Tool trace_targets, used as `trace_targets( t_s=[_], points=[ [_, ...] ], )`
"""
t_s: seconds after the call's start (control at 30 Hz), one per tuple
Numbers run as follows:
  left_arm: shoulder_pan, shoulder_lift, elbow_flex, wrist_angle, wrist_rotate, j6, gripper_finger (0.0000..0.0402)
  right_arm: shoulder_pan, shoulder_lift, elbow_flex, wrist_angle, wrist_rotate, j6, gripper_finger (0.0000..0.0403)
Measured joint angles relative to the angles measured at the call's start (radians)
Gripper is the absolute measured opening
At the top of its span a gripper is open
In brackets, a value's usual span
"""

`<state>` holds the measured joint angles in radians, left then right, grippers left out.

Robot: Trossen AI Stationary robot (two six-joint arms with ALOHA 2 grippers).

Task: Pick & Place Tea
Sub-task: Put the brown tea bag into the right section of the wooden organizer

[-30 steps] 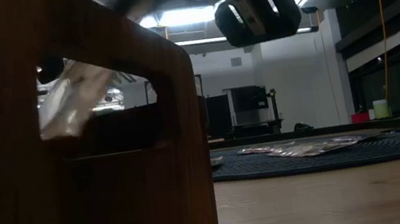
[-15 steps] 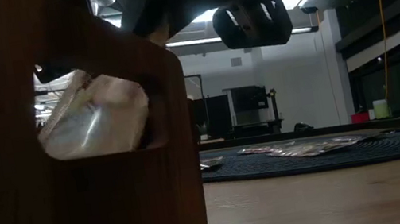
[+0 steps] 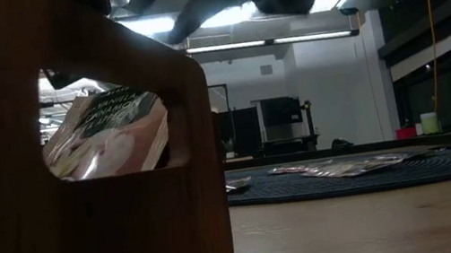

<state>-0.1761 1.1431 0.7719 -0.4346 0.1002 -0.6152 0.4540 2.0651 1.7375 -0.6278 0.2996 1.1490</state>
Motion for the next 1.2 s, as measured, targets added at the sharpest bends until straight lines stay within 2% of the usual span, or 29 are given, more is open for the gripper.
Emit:
trace_targets(
  t_s=[0.13, 0.23, 0.43, 0.73, 0.87, 1.07, 1.2],
  points=[
    [0.0, 0.007, 0.0, 0.044, -0.02, 0.0, 0.0004, -0.013, -0.034, -0.001, -0.162, 0.023, 0.025, 0.0125],
    [0.0, 0.041, 0.001, 0.095, -0.009, -0.001, 0.0004, -0.027, -0.034, -0.012, -0.19, 0.018, 0.026, 0.0114],
    [0.002, 0.173, 0.002, 0.191, 0.048, -0.001, 0.0004, -0.063, -0.034, -0.149, -0.004, -0.042, 0.105, 0.0082],
    [0.003, 0.355, 0.001, 0.326, 0.048, 0.015, 0.0004, -0.094, -0.05, -0.386, 0.382, -0.148, 0.247, 0.0043],
    [0.003, 0.419, 0.001, 0.378, 0.048, 0.015, 0.0004, -0.094, -0.121, -0.475, 0.469, -0.144, 0.261, 0.0043],
    [0.014, 0.498, 0.002, 0.477, 0.048, 0.013, 0.0004, -0.094, -0.253, -0.648, 0.49, -0.075, 0.355, 0.0052],
    [0.032, 0.55, 0.003, 0.513, 0.049, 0.003, 0.0003, -0.099, -0.298, -0.745, 0.63, -0.08, 0.391, 0.0054]
  ],
)
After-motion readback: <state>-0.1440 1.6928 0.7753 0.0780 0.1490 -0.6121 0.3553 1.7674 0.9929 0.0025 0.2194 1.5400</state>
